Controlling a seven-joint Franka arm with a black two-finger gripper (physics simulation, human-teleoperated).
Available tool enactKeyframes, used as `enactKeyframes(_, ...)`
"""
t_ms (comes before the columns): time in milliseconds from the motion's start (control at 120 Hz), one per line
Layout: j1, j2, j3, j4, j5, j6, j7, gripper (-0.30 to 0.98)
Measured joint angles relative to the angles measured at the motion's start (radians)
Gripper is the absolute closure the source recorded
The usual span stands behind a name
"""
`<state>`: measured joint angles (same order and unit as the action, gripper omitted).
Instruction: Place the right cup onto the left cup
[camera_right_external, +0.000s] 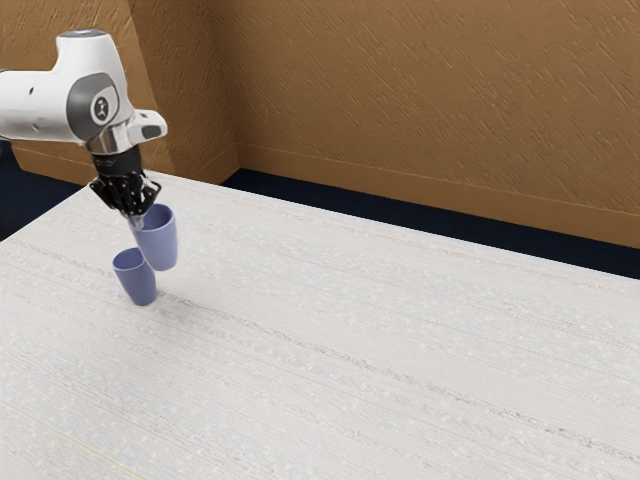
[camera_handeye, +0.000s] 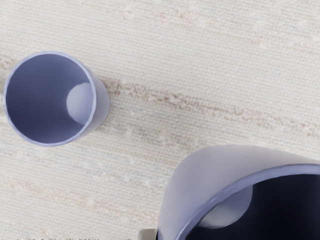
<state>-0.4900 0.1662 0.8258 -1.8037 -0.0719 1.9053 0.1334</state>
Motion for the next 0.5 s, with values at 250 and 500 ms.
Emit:
enactKeyframes(250,0.044,0.0,0.08,-0.01,-0.011,-0.007,0.087,0.79)
enactKeyframes(500,0.093,0.0,0.136,-0.027,-0.016,-0.011,0.164,0.79)
